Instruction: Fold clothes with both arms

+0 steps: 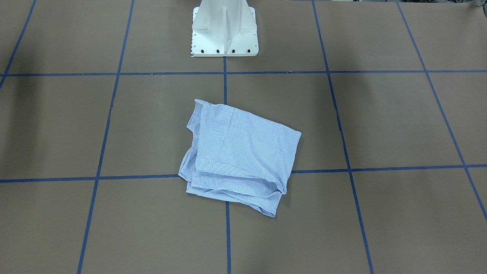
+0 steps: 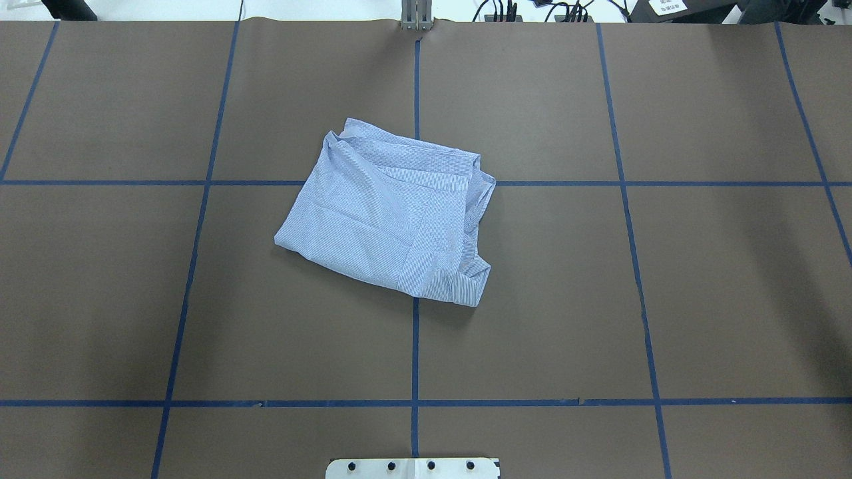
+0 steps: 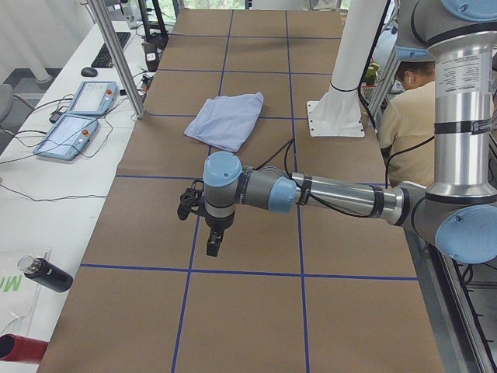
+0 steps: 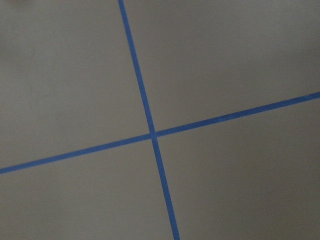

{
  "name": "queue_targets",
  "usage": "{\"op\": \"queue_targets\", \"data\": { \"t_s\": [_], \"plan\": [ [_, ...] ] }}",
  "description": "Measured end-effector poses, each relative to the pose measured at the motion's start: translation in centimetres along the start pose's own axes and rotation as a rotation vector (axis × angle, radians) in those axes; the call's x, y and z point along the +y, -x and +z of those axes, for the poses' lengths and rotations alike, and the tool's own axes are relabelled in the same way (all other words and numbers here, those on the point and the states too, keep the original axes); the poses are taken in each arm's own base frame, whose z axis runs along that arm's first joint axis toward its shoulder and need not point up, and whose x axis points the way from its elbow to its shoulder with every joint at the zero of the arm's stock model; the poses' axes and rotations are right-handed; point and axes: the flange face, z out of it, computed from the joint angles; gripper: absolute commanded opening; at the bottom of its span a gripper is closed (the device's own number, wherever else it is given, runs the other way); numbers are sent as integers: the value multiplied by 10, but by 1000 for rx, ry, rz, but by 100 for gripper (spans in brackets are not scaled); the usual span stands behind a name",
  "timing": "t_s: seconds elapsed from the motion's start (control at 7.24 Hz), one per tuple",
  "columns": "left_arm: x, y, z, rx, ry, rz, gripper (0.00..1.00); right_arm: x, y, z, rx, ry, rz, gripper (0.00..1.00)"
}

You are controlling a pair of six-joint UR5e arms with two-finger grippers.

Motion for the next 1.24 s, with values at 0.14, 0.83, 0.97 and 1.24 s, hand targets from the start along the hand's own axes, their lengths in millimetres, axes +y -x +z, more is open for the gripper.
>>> {"op": "queue_targets", "data": {
  "t_s": [0.14,0.83,0.97,1.24],
  "plan": [
    [17,7,6,10,51,-46,100,3,-3,1,-4,4,10,100],
    [25,-1,-2,45,58,-69,100,34,-21,11,3,26,44,100],
    [24,-1,-3,30,55,-65,100,36,-23,12,5,29,50,100],
    [24,-1,-4,20,39,-45,100,45,-25,16,4,38,55,100]
  ]
}}
